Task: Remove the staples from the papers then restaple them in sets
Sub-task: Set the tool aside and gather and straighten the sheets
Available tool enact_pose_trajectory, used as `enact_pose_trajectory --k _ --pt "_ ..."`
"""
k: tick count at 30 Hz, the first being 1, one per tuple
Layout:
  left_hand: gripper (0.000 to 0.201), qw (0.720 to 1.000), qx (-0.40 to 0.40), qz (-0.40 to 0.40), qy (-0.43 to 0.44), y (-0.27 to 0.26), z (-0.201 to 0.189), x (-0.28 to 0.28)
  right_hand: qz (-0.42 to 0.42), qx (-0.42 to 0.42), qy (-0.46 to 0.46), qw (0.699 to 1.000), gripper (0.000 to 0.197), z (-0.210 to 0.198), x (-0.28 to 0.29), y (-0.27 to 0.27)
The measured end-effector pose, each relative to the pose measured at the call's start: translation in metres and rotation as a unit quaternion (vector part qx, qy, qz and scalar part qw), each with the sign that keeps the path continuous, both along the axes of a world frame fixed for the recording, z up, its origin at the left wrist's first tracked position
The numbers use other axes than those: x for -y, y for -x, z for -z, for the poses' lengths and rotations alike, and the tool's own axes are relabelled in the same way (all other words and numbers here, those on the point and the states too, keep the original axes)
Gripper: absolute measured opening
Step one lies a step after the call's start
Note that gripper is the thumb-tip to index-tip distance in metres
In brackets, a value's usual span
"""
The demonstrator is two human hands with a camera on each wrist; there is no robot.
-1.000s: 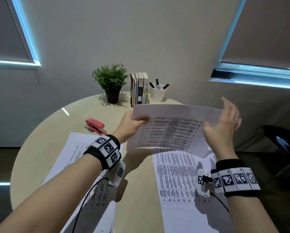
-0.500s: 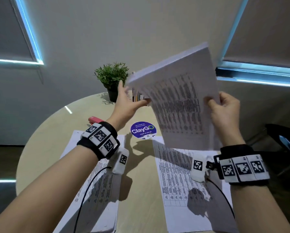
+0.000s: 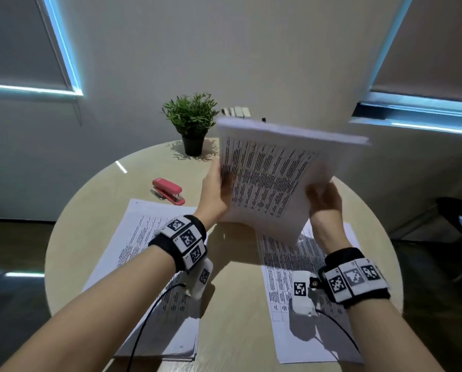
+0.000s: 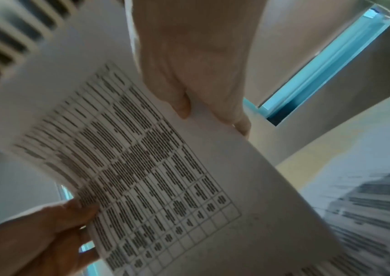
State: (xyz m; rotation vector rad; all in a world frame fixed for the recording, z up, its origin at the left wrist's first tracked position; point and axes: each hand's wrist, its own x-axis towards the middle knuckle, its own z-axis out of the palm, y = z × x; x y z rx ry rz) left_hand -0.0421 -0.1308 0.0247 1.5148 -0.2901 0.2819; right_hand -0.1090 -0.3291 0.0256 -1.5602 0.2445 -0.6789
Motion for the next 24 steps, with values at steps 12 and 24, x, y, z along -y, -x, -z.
enact_pose_trajectory --k 12,24 --pt "0.028 0.978 -0.017 0.014 -0.207 -0.001 -0.07 -0.091 -0.115 -0.038 -0.021 0.992 0.022 -0.03 -0.031 -0.012" --pt "0.022 0.886 -0.31 0.015 -0.345 0.026 -0.026 -0.222 -0.224 -0.269 0.112 0.93 0.034 0.036 -0.136 0.001"
